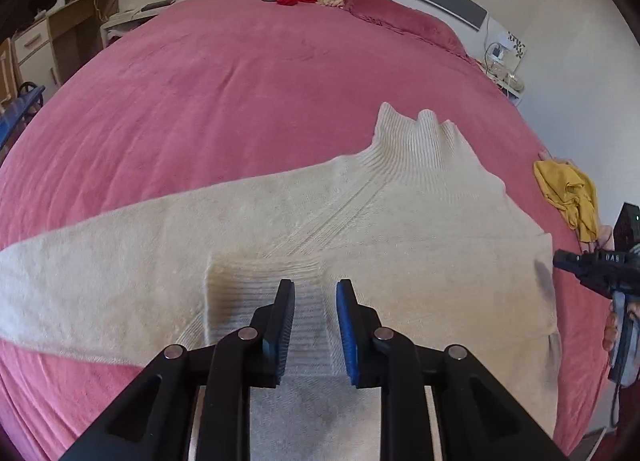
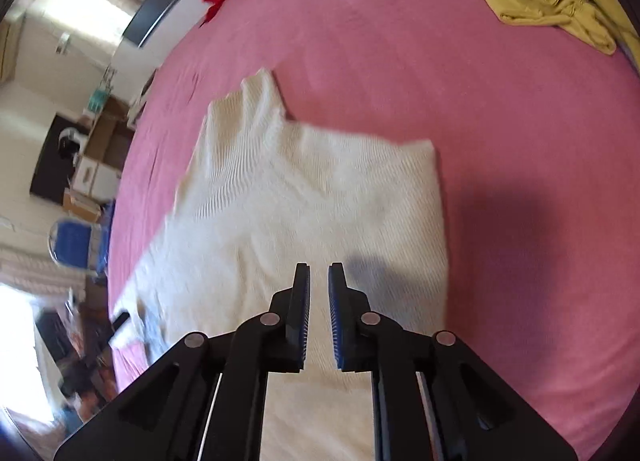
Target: Fold clothes
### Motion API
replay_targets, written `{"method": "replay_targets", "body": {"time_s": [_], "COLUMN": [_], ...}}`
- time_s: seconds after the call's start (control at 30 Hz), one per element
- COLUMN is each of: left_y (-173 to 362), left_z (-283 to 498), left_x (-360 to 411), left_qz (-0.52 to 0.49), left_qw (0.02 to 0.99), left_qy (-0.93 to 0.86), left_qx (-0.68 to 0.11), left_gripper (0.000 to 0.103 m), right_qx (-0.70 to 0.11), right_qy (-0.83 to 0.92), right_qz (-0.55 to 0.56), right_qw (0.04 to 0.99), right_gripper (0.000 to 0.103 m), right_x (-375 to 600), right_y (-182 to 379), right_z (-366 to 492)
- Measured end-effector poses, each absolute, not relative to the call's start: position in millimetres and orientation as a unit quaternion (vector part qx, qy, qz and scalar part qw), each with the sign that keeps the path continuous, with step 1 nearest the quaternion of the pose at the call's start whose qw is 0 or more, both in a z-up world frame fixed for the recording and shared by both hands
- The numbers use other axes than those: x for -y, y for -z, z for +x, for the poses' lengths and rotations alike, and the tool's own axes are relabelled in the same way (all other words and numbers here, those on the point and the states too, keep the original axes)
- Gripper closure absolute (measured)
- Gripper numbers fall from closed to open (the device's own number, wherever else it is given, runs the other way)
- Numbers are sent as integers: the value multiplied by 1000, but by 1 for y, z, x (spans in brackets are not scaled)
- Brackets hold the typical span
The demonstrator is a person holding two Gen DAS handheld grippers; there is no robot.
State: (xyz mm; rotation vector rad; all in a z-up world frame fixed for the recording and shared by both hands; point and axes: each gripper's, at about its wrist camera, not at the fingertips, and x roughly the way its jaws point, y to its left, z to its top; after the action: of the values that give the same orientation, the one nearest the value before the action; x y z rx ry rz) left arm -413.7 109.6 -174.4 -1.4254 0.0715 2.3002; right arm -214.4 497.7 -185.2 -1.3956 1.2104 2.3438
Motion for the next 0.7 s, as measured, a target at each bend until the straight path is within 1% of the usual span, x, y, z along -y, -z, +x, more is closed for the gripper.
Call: {"method": "replay_targets", "body": {"time_s": [0.03,0.1,0.13,0.17,0.23,0.27,0.3,0.37,0.43,0.47,0.53,0.57,0.6,0.63,0.67,0.7], "left_y": [182,211,221,225,228,221,213,198,189,191,209,220,228,233,233,228], "left_z": [-419,-434,-439,-442,-445,-441,-435,-424,-410,-406,-403,-402,-402,-404,-404,-404], "left_x": [-114,-113,-111,-107,-100,-97,-93,-85,-77,-77,-80,-82,-82,-79,-77,-73], "left_qz": [-523,-558,-567,-569,-569,-558,-543,-515,-500,-503,-526,-537,-541,-540,-540,-541], "left_qw": [211,185,180,183,190,196,201,217,234,233,214,197,192,195,196,195], "left_qy": [-825,-808,-803,-801,-800,-806,-815,-830,-834,-832,-823,-819,-817,-818,-818,-818], "left_qx": [-37,-45,-39,-27,-6,0,3,14,27,23,-11,-35,-42,-36,-26,-10], "left_gripper": [82,82,82,82,81,81,81,81,80,80,80,80,80,80,80,79], "right_qx": [-421,-426,-416,-402,-405,-404,-399,-391,-382,-376,-372,-359,-342,-331,-324,-329], "right_qy": [-775,-760,-755,-755,-754,-757,-766,-783,-789,-789,-779,-778,-778,-774,-770,-770], "right_qz": [-463,-476,-487,-493,-493,-490,-481,-469,-476,-483,-504,-515,-525,-538,-547,-544], "right_qw": [83,118,143,158,157,153,147,119,68,43,13,18,31,46,57,58], "right_gripper": [93,93,93,97,98,97,92,92,92,91,87,82,80,80,84,84], "right_x": [-504,-514,-512,-515,-519,-519,-515,-501,-477,-463,-441,-432,-428,-427,-428,-430], "right_y": [193,209,216,221,228,223,215,199,193,192,201,205,211,220,228,229], "right_z": [-222,-228,-226,-225,-220,-217,-213,-206,-199,-196,-188,-185,-182,-179,-177,-176]}}
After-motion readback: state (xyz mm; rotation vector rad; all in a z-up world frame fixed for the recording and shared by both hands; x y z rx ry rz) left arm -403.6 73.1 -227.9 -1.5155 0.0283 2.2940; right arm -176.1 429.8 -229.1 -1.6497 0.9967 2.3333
